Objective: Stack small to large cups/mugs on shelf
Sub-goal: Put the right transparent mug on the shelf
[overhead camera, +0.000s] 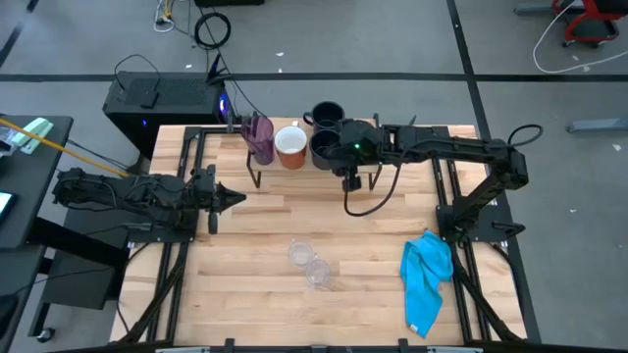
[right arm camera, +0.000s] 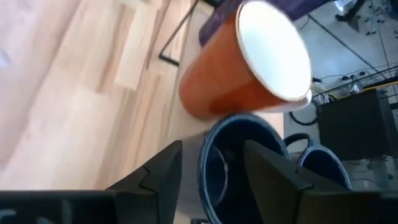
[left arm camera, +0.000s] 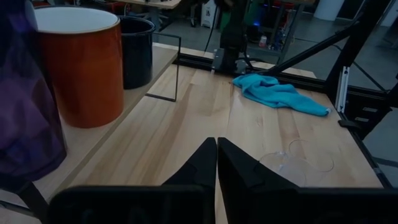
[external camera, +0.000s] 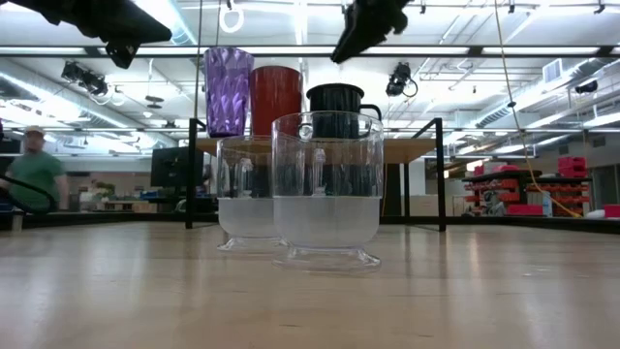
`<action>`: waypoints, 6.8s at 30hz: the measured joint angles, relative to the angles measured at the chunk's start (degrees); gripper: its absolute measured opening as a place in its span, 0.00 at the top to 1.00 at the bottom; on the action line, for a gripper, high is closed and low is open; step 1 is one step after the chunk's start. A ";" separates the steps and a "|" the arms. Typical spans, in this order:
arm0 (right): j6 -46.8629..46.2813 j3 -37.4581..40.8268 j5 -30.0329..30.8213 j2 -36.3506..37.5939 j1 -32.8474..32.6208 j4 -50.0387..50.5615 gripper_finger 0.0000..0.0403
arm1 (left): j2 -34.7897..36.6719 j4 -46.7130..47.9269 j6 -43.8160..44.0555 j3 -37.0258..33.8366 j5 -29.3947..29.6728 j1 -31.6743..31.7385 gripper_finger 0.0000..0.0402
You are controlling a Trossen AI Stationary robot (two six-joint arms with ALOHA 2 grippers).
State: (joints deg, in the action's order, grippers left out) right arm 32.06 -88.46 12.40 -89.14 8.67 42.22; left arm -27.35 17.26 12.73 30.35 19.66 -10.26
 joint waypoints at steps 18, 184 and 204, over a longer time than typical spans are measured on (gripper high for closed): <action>-25.65 0.02 -10.16 -8.45 -14.24 -1.17 0.54 | 0.02 0.26 0.13 0.00 0.00 0.00 0.96; -31.90 -8.52 -10.54 -4.04 8.60 29.25 1.00 | 0.02 0.54 1.55 -0.02 0.01 0.02 0.90; -34.47 -8.59 -9.44 -4.66 8.98 29.25 0.96 | 0.02 0.59 1.60 -0.02 0.00 0.02 0.90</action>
State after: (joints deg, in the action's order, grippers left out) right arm -2.41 -97.06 2.96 -93.80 17.65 71.46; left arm -27.33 17.85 14.33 30.33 19.66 -10.24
